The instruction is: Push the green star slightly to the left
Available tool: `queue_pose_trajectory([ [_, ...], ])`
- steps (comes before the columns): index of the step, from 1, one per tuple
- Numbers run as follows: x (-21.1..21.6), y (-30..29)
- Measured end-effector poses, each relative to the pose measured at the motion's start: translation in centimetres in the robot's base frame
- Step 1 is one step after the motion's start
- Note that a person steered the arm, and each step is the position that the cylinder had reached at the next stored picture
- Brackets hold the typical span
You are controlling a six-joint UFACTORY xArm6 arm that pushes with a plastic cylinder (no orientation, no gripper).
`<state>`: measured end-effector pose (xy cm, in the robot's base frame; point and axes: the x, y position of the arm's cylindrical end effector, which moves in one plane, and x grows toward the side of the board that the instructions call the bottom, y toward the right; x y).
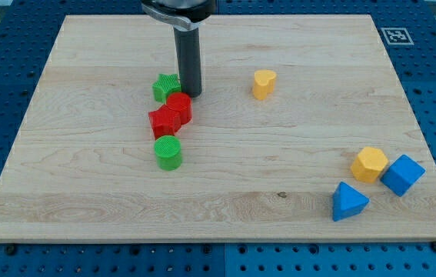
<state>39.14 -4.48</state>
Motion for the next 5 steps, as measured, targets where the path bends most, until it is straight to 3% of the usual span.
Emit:
queue_pose_trajectory([
  [2,1.9,6.6],
  [5,2.8,-1.5],
])
